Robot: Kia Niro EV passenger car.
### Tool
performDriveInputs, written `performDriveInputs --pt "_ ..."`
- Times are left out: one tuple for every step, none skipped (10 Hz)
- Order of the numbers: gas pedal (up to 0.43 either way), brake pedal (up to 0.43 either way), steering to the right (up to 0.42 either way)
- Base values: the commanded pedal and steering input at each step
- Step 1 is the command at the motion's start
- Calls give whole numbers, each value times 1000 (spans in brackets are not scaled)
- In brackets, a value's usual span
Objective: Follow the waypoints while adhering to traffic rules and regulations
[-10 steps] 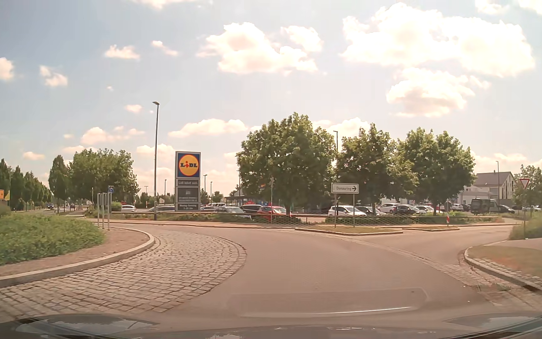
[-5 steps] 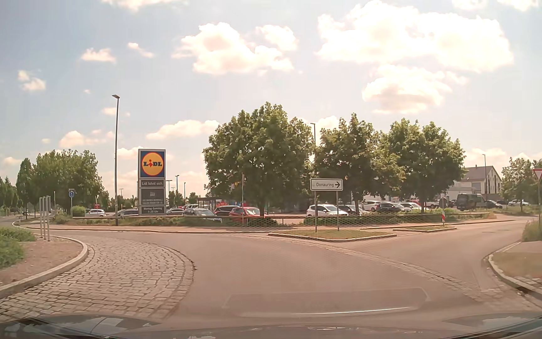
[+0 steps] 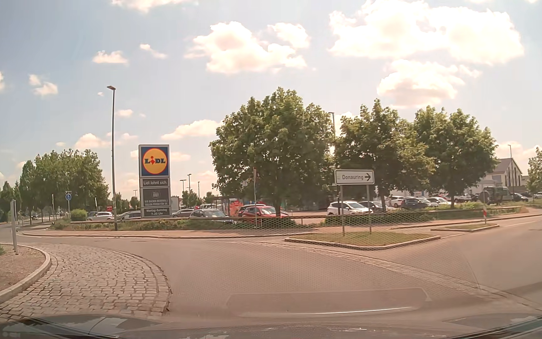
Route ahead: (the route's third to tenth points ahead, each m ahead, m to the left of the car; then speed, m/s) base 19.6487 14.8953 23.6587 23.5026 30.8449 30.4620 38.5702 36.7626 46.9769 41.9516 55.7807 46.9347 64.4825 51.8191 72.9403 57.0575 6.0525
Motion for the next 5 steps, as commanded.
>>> performDriveInputs --pt "157 12 -230" --pt "157 12 -253" --pt "157 12 -267" --pt "157 12 -277" --pt "157 12 -278"
